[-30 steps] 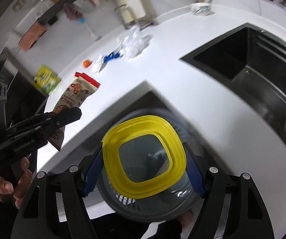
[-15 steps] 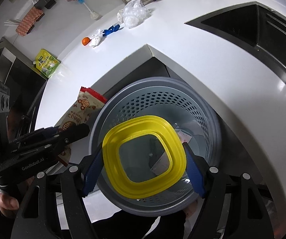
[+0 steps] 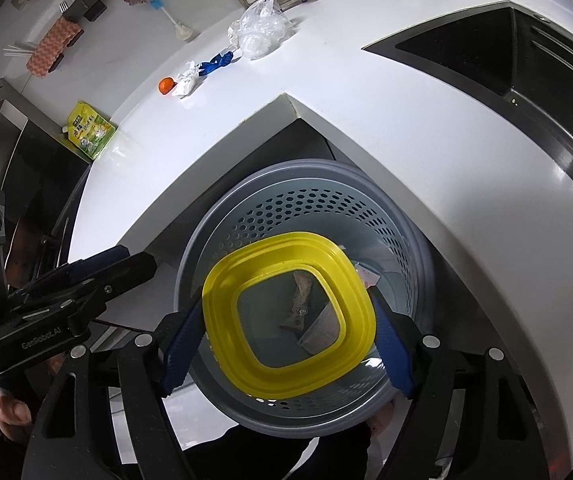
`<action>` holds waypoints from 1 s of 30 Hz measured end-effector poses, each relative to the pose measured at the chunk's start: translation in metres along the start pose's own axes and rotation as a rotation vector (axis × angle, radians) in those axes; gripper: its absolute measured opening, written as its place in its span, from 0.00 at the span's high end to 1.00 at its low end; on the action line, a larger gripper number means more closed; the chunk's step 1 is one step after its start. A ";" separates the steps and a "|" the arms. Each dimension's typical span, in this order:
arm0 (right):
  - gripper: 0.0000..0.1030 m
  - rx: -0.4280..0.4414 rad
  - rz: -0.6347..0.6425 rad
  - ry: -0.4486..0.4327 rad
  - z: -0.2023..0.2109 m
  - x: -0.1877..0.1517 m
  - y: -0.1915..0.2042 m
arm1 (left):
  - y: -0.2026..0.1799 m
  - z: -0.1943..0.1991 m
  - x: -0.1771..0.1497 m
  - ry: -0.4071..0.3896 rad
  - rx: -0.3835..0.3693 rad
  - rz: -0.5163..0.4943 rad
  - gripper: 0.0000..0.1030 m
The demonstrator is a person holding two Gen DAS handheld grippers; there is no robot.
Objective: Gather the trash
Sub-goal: 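Carry the wrapper and yellow lid over the basket with both tools, then open the left tool to drop the wrapper into the basket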
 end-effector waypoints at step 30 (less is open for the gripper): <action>0.28 0.002 0.046 -0.089 0.050 0.011 0.008 | -0.007 0.066 0.018 -0.162 0.066 0.046 0.17</action>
Point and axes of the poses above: each gripper's, at about its wrist camera, not at the fingertips, and z roughly against the way its jaws point, y to its left, x to its top, the point moved 1 cm from there along -z, roughly the way its jaws point, and after that the axes turned 13 degrees about y, right-handed, at the moved point
